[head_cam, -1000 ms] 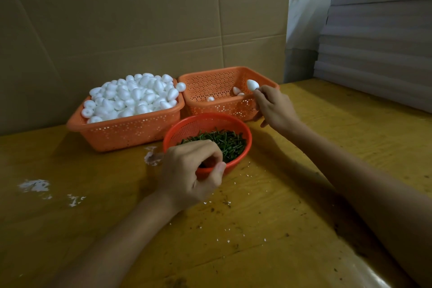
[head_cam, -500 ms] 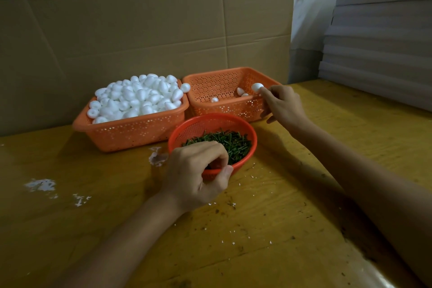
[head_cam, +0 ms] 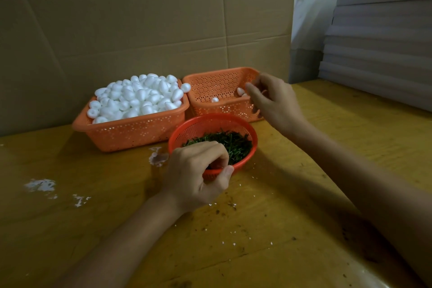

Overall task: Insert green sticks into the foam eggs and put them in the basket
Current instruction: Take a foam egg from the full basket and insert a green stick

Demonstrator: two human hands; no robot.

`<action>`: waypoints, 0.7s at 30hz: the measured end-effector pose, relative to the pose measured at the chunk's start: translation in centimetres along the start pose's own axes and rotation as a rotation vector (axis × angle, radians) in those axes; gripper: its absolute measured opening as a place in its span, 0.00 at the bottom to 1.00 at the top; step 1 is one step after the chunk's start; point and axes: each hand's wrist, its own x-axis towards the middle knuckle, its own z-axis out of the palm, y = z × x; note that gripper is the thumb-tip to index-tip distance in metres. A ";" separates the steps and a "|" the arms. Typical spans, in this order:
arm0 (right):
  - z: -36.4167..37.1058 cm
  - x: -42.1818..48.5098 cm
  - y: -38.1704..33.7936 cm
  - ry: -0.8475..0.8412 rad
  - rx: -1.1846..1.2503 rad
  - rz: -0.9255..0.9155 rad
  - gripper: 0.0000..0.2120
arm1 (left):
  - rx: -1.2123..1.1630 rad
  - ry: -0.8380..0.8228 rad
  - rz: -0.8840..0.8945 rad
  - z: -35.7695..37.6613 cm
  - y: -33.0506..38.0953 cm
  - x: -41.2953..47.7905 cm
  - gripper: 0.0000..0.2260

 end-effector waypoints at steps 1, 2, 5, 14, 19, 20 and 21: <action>0.1 -0.4 -1.2 -0.100 -0.027 -0.085 0.10 | 0.001 0.000 -0.002 0.0 0.0 0.0 0.14; 0.4 -0.8 -2.2 -0.222 -0.074 -0.165 0.10 | 0.001 0.001 -0.003 0.0 0.0 -0.1 0.14; 1.8 -2.8 -4.2 -0.630 -0.198 -0.282 0.09 | 0.024 0.033 -0.004 0.0 0.0 -0.1 0.15; 2.9 -3.7 -4.4 -0.903 -0.375 -0.192 0.16 | 0.095 0.253 -0.116 -1.3 0.5 1.6 0.16; 3.0 -3.4 -4.2 -0.943 -0.397 -0.187 0.20 | 0.223 0.432 -0.533 -6.5 -3.6 4.1 0.11; 3.0 -3.4 -4.2 -0.949 -0.398 -0.186 0.20 | 0.340 0.331 -0.613 -7.6 -5.0 3.8 0.11; 3.0 -3.4 -4.2 -0.954 -0.398 -0.187 0.20 | 0.478 0.194 -0.681 -8.6 -6.2 3.3 0.11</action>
